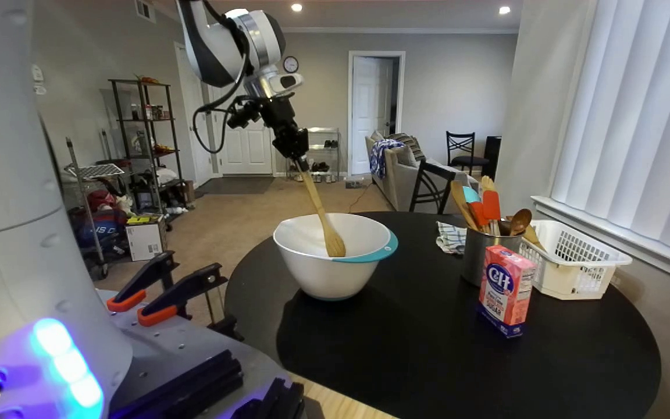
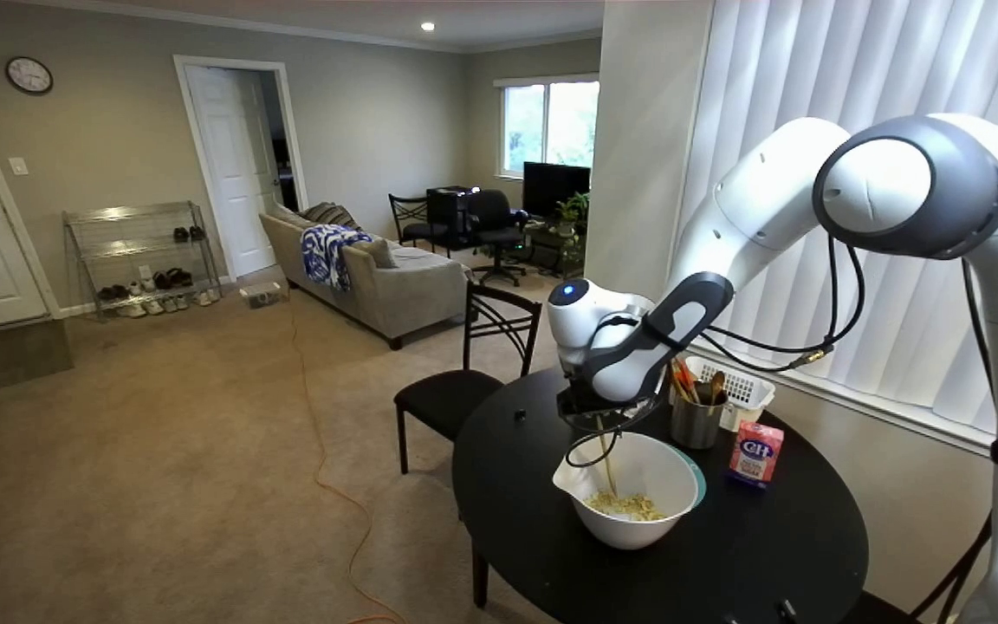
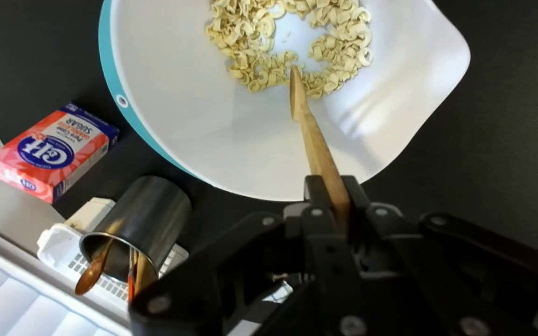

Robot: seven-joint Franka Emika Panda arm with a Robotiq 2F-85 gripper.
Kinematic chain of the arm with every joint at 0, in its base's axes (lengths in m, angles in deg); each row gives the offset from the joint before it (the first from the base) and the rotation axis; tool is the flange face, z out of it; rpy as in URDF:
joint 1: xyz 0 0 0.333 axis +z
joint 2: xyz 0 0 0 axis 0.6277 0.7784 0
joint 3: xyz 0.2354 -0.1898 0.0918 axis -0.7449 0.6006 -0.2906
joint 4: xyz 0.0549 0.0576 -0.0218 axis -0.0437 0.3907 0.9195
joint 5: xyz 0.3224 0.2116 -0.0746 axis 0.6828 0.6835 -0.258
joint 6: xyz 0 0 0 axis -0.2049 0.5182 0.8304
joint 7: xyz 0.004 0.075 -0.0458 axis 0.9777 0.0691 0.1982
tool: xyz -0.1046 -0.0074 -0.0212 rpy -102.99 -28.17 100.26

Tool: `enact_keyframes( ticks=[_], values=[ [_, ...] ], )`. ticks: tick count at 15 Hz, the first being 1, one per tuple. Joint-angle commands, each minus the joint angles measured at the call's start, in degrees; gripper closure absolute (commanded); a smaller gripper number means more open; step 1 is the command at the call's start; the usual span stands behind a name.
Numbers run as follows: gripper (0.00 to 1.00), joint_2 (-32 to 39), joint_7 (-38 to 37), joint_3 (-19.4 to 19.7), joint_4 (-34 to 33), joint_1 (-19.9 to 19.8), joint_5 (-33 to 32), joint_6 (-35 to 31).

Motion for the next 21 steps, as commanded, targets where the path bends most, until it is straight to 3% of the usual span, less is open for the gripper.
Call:
enact_keyframes(
  ticks=[1, 4, 8, 18, 21],
  values=[
    [0.97, 3.9, 4.8, -0.2, -3.6, -1.8, 10.9, 1.2],
    [0.97, 6.3, 6.3, 1.4, -5.2, -1.7, 19.7, 1.6],
    [0.97, 6.1, 4.6, 4.1, -6.3, -1.5, 25.5, 2.7],
    [0.97, 5.5, 3.6, 8.3, -5.6, -1.4, 28.9, 3.7],
    [0.97, 5.7, 1.2, 8.7, -6.1, -1.4, 30.5, 7.2]
  ],
)
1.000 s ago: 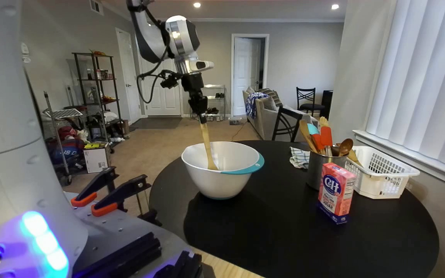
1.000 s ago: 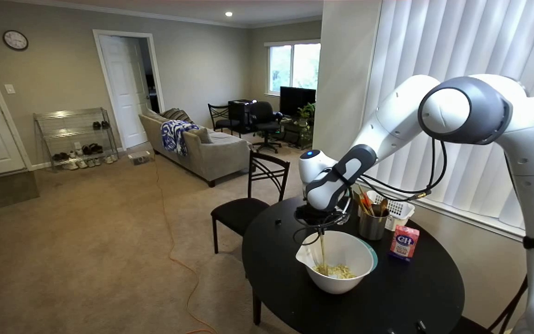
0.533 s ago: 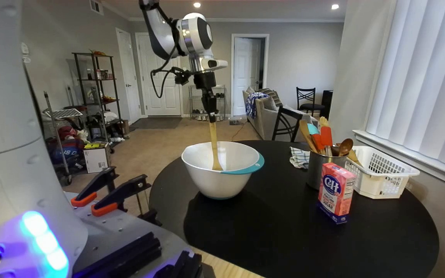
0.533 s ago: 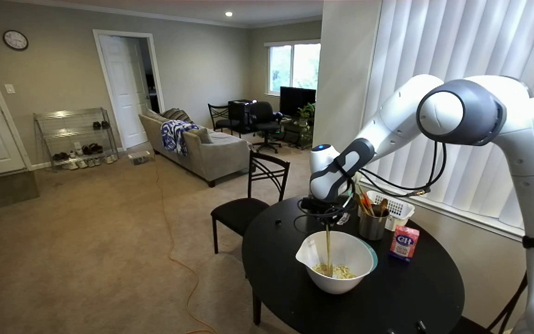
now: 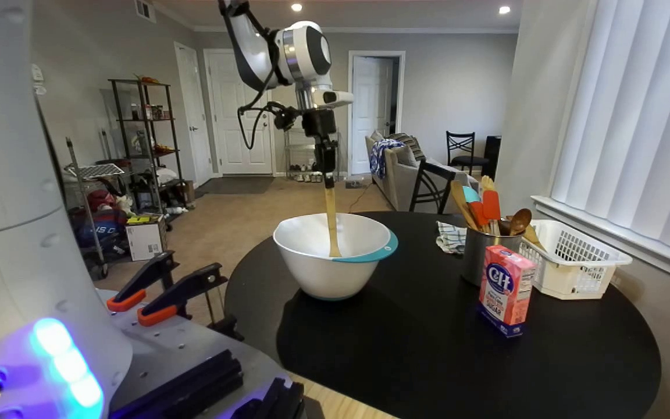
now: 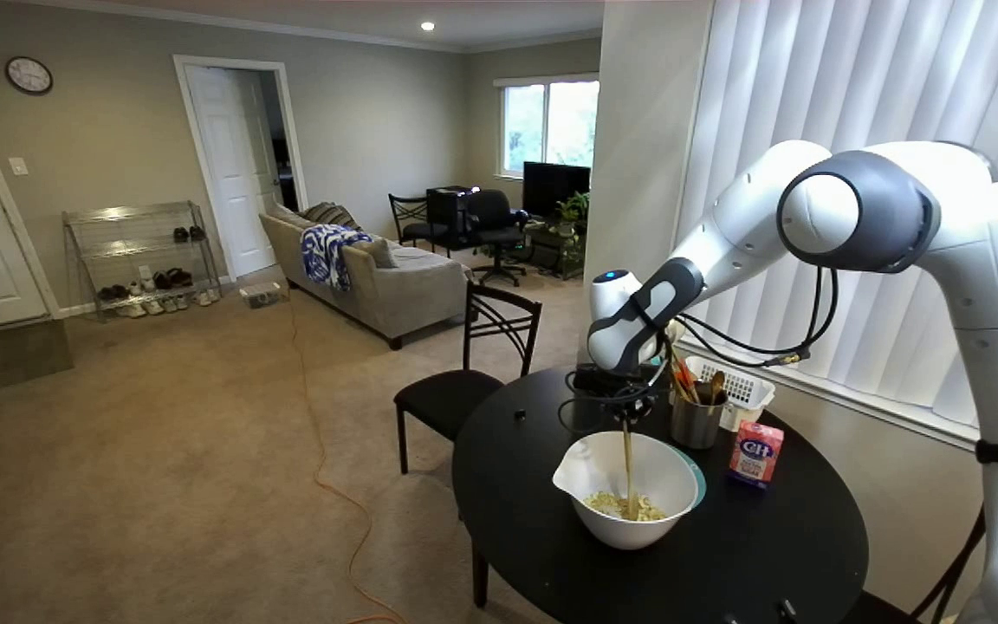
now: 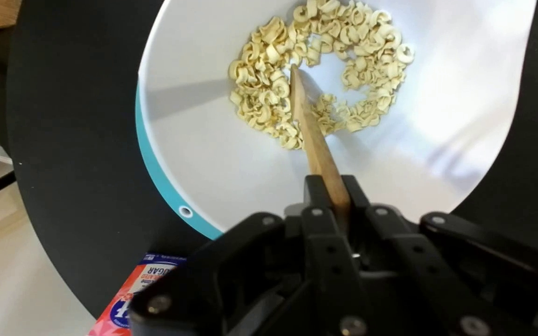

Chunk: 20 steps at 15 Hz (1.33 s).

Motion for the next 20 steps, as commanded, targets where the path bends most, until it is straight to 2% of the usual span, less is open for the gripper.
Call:
enact_keyframes(
  ticks=[1, 4, 6, 11, 16, 20],
  values=[
    [0.97, -0.2, -2.6, 0.4, -0.2, 0.0, 3.1, 5.1],
    [0.97, 0.2, -2.3, -0.7, -1.8, -0.7, 6.1, 9.8],
    [0.97, 0.3, -1.1, -1.8, -2.6, -1.2, 8.3, 10.4],
    [0.97, 0.7, 0.6, -4.6, -5.5, -0.7, 11.7, 6.6],
    [0.97, 0.4, -1.2, -3.3, -6.3, 1.9, 6.6, 1.8],
    [0.97, 0.6, -3.7, -0.6, -6.1, 4.5, 0.1, 1.4]
  ],
)
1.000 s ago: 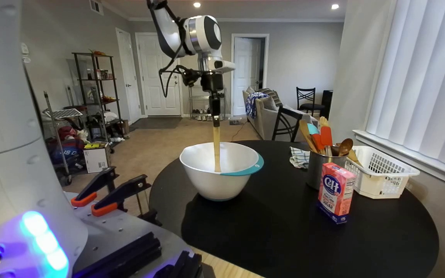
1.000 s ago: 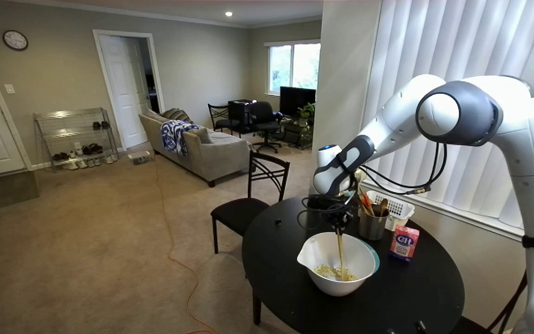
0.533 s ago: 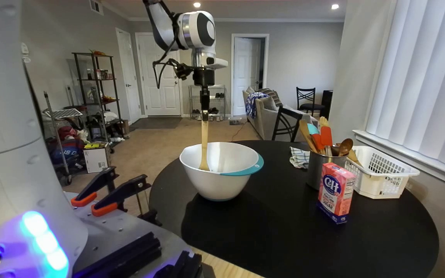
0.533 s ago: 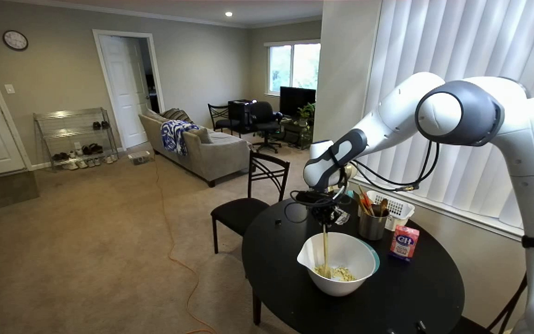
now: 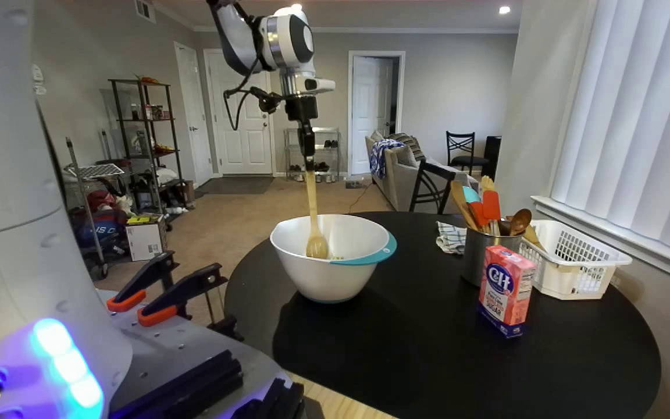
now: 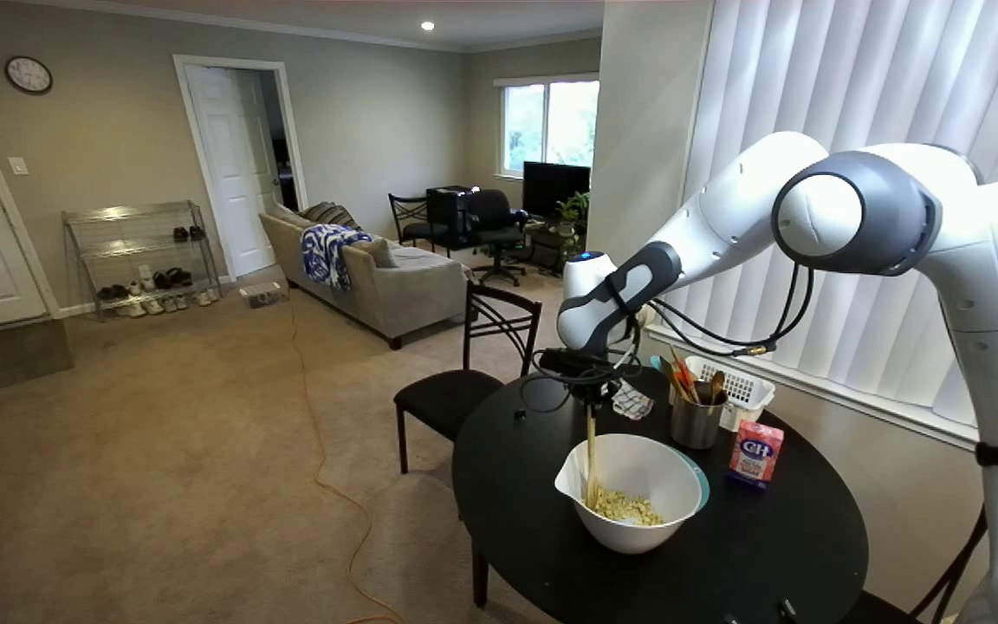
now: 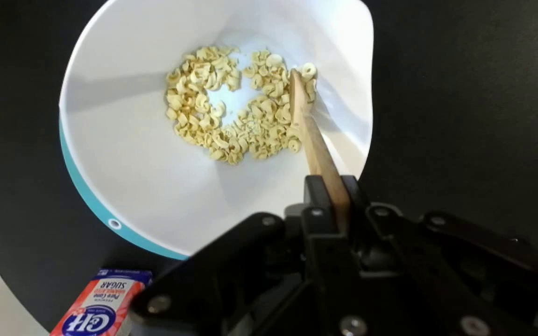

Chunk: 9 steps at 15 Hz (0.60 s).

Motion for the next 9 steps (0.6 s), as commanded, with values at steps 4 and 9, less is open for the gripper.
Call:
enact_keyframes(
  ticks=[4, 9],
  values=[
    [0.97, 0.4, -4.3, 4.2, 0.5, 3.7, -8.6, 0.4],
    [0.97, 1.2, -6.3, 5.4, 0.0, 4.4, -12.4, 5.1]
  ],
)
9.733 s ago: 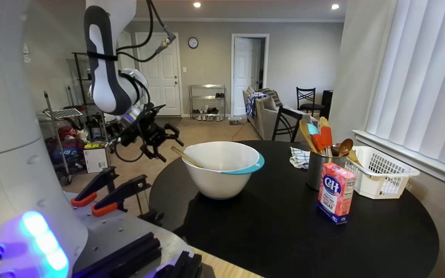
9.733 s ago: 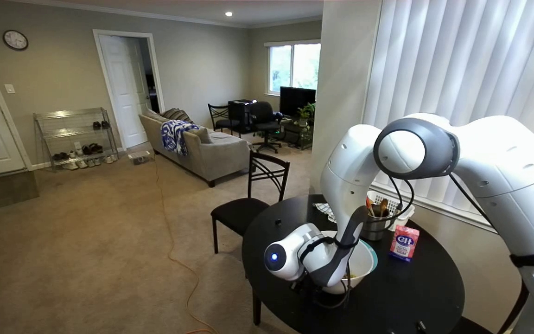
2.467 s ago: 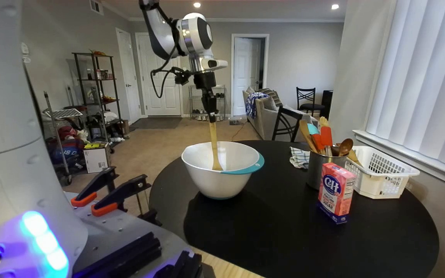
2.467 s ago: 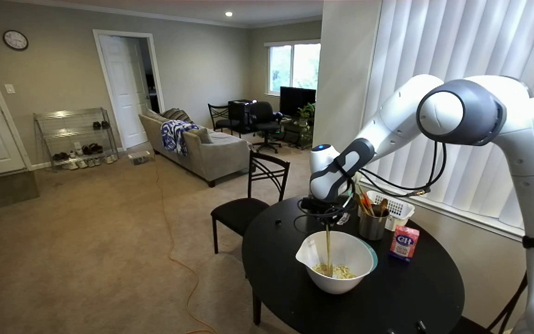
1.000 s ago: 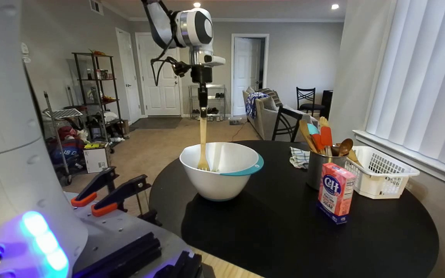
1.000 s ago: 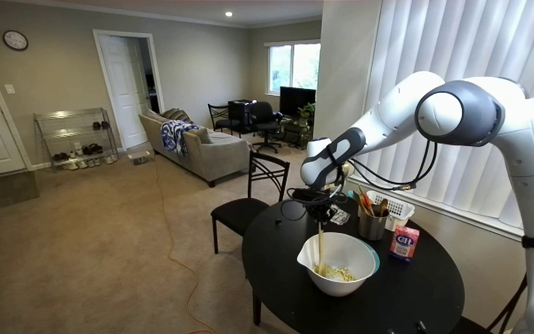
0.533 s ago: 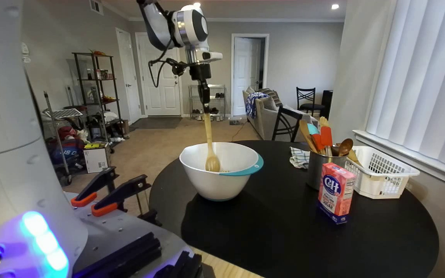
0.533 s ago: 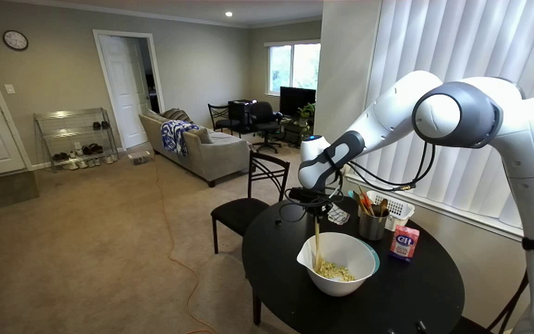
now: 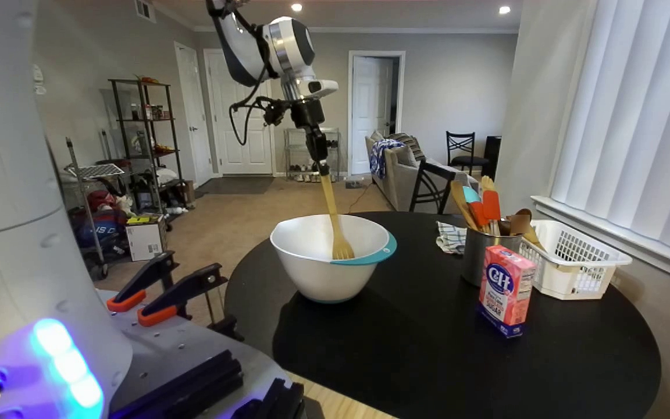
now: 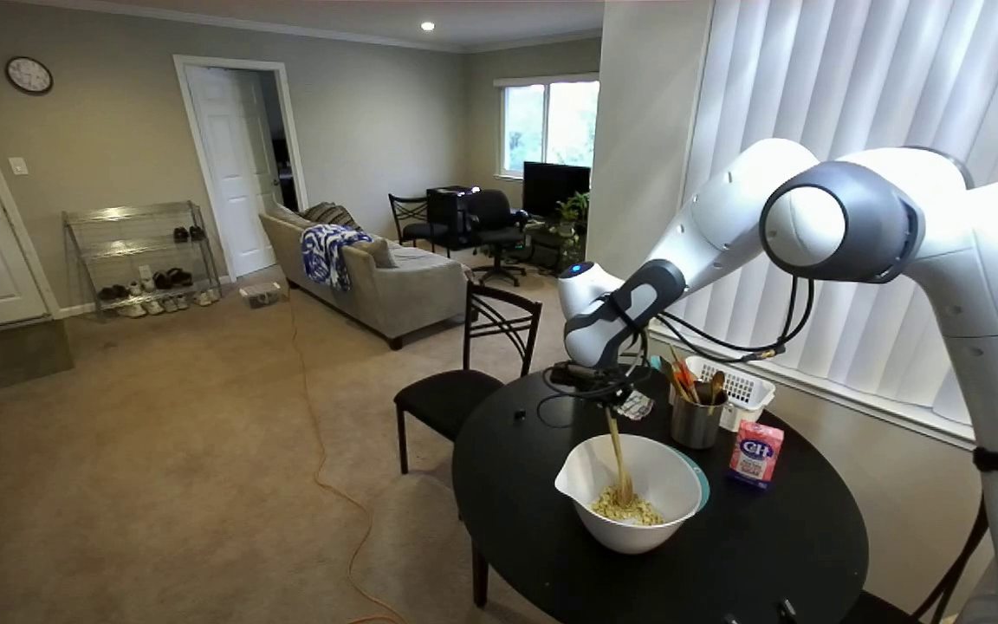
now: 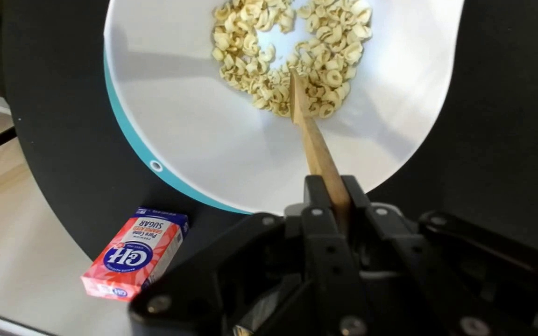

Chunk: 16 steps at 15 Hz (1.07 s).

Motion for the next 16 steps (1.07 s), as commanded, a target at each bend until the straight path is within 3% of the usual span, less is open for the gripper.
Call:
enact_keyframes(
  ticks=[1, 8, 16],
  values=[
    [0.97, 0.0, -2.4, 0.7, -0.1, 0.7, -2.7, 3.5],
    [0.97, 0.3, -0.1, -1.1, -0.4, -0.7, -1.6, 10.3],
    [0.97, 1.6, 0.6, -3.8, 0.8, -1.7, 0.9, 7.7]
  ],
)
